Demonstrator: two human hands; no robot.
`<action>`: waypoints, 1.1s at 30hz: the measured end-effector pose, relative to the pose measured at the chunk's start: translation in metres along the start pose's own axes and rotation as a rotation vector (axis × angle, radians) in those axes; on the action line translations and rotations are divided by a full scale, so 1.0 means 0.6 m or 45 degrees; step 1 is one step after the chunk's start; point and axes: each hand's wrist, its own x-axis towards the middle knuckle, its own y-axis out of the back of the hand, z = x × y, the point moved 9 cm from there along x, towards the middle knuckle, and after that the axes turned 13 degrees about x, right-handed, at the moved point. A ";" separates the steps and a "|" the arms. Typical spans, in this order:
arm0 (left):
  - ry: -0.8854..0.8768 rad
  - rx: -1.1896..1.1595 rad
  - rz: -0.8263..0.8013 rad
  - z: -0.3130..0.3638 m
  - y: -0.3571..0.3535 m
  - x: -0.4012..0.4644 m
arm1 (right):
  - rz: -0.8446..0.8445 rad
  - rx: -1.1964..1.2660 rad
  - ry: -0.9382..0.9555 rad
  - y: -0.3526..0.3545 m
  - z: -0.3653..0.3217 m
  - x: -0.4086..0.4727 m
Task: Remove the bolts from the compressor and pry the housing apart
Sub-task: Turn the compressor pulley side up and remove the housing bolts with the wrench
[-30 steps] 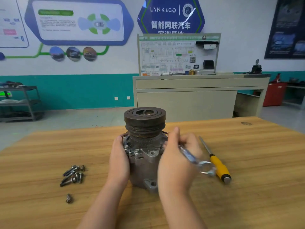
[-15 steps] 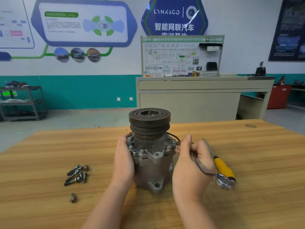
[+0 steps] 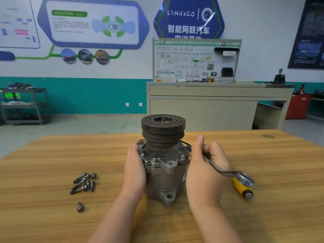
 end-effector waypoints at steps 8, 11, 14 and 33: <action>0.029 -0.013 -0.013 -0.001 0.000 -0.001 | -0.133 -0.356 0.191 -0.039 -0.032 -0.013; 0.030 -0.039 -0.034 0.000 -0.001 -0.003 | 0.049 0.061 -0.154 0.005 0.014 -0.012; 0.018 -0.069 -0.044 0.001 -0.003 -0.005 | 0.063 0.425 -0.556 0.019 0.085 0.014; -0.039 -0.134 -0.032 -0.011 -0.011 0.004 | -0.710 1.069 -1.809 -0.134 0.226 0.055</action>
